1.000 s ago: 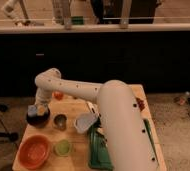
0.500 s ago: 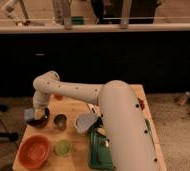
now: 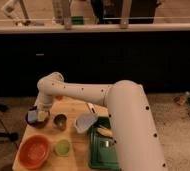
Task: Wipe purple bowl with sponge
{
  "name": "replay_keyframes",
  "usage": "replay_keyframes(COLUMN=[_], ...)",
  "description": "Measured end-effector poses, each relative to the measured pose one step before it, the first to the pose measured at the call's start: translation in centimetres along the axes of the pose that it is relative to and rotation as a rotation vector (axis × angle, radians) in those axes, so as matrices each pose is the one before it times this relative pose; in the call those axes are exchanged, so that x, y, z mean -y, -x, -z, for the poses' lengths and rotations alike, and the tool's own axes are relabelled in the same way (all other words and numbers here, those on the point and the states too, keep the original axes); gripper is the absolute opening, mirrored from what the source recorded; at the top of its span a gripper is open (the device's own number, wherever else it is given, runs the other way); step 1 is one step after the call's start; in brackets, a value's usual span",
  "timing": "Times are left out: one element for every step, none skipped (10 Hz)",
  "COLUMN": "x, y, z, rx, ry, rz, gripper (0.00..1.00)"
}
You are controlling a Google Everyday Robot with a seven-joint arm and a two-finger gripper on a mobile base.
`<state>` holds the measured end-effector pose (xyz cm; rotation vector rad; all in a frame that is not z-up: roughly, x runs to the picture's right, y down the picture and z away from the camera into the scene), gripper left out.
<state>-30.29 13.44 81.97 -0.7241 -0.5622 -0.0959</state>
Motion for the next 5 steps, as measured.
replay_keyframes(x=[0.138,0.614,0.769,0.572,0.524], y=[-0.222,-0.155,-0.008,0.052,0.164], z=[0.131,0.245,-0.027,-0.086,-0.219], rx=[-0.00476,-0.00497,-0.00647,-0.00519,-0.00189], ry=[0.00104,-0.00122,0.00403,0.00374,0.00534], rz=[-0.0052,-0.00828,0.00124,0.0023,0.00472], gripper=[0.0,0.0,0.0,0.0,0.0])
